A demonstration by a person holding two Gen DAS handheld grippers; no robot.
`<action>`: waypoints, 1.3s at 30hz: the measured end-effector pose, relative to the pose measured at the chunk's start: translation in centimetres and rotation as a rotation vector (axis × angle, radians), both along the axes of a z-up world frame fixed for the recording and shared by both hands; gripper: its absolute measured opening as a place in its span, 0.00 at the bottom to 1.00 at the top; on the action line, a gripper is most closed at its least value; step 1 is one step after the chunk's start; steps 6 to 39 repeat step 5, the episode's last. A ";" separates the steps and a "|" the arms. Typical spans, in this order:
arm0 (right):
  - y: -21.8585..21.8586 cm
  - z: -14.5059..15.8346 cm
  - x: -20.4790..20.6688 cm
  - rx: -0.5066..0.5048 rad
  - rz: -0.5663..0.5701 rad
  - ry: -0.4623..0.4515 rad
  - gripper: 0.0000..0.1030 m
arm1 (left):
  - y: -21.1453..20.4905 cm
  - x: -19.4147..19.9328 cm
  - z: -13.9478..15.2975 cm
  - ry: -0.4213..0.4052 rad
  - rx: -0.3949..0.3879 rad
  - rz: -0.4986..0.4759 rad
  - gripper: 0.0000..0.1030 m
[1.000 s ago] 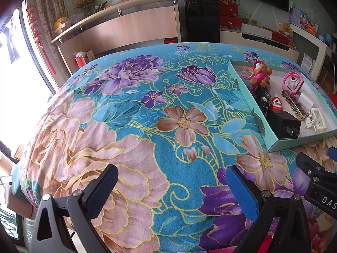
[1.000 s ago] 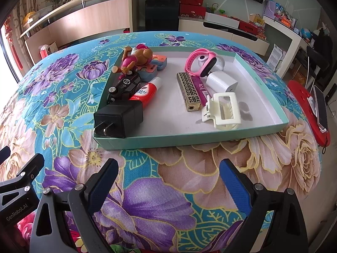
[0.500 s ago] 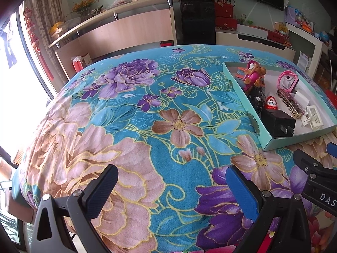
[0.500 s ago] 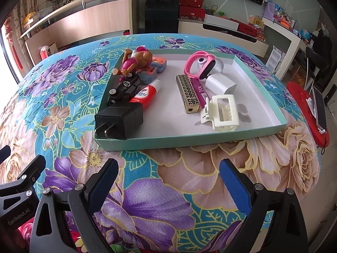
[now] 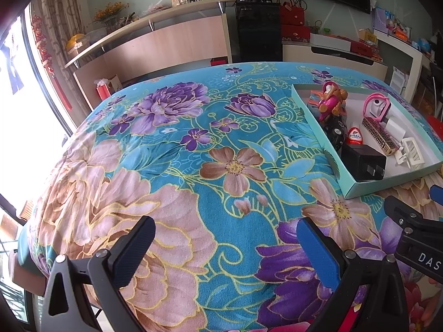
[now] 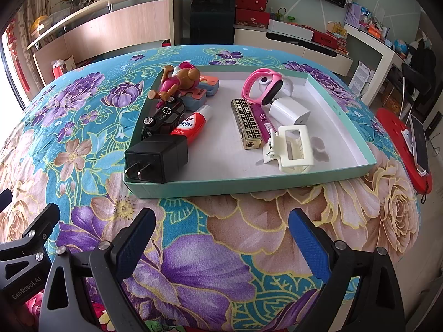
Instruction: Organize rigid objects
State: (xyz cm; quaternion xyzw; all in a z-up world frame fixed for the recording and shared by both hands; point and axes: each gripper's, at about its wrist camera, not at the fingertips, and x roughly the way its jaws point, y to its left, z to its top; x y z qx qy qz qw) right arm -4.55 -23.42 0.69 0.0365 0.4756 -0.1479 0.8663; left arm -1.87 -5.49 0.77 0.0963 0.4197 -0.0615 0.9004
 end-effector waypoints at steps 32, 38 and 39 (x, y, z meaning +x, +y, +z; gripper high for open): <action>0.0 0.0 0.0 -0.003 0.001 0.003 0.94 | 0.0 -0.1 0.2 -0.013 0.006 0.007 1.00; 0.0 0.0 0.0 -0.003 0.001 0.003 0.94 | 0.0 -0.1 0.2 -0.013 0.006 0.007 1.00; 0.0 0.0 0.0 -0.003 0.001 0.003 0.94 | 0.0 -0.1 0.2 -0.013 0.006 0.007 1.00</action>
